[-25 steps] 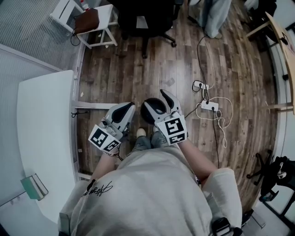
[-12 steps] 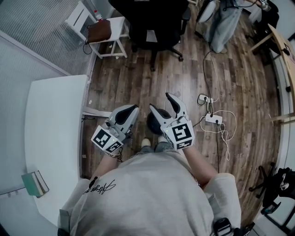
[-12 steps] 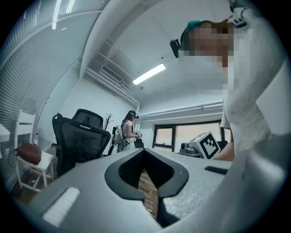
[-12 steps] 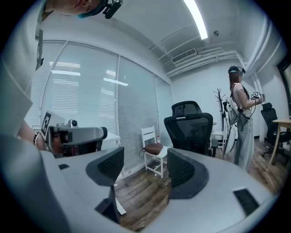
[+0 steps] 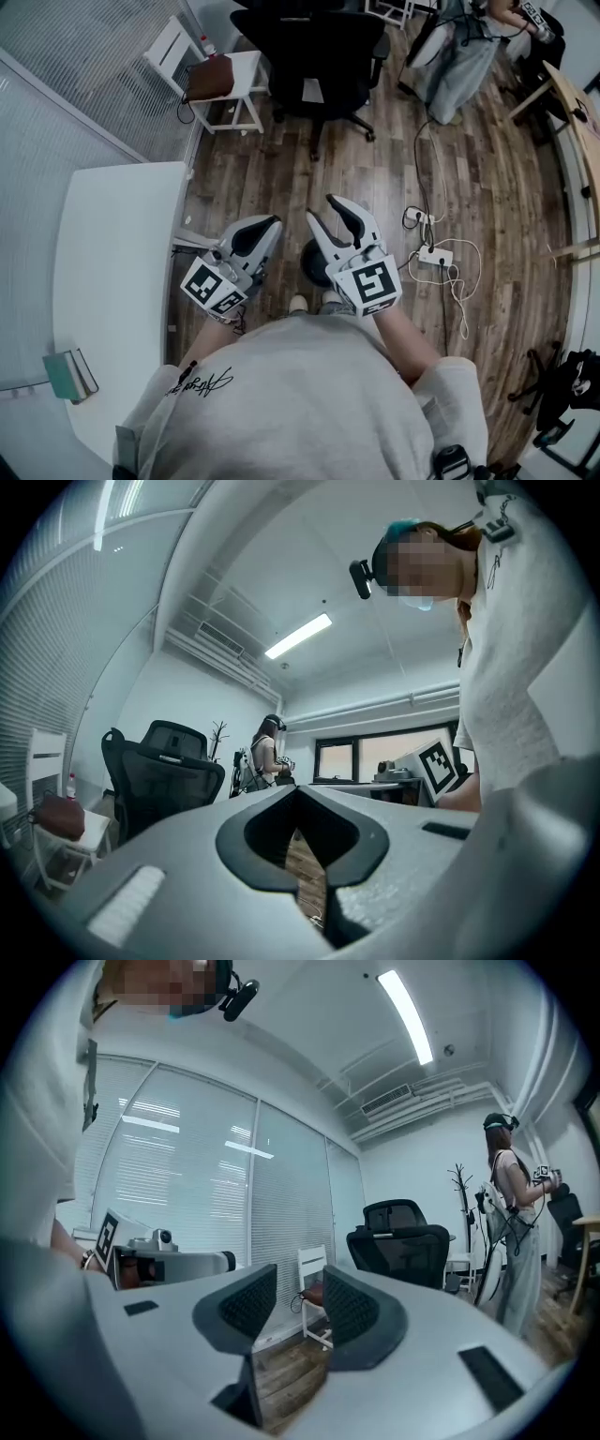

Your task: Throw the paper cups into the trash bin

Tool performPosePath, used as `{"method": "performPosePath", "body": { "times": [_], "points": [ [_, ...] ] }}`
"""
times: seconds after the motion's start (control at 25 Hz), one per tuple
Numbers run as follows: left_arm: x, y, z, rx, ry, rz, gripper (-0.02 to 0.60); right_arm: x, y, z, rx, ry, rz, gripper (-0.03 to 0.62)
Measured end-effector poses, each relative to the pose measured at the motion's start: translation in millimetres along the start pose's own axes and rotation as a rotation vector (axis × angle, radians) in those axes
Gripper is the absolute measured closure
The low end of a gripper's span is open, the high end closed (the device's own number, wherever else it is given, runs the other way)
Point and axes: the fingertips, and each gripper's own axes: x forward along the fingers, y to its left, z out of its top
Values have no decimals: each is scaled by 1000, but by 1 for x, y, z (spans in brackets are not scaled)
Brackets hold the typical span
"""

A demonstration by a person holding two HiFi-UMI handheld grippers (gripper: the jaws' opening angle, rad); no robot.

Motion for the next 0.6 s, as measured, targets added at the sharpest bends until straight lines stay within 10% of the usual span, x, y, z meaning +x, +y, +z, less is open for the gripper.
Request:
{"method": "performPosePath", "body": {
  "times": [0.6],
  "points": [
    [16, -13, 35, 41, -39, -46, 578, -5, 12, 26, -84, -16, 26, 583]
  ]
}}
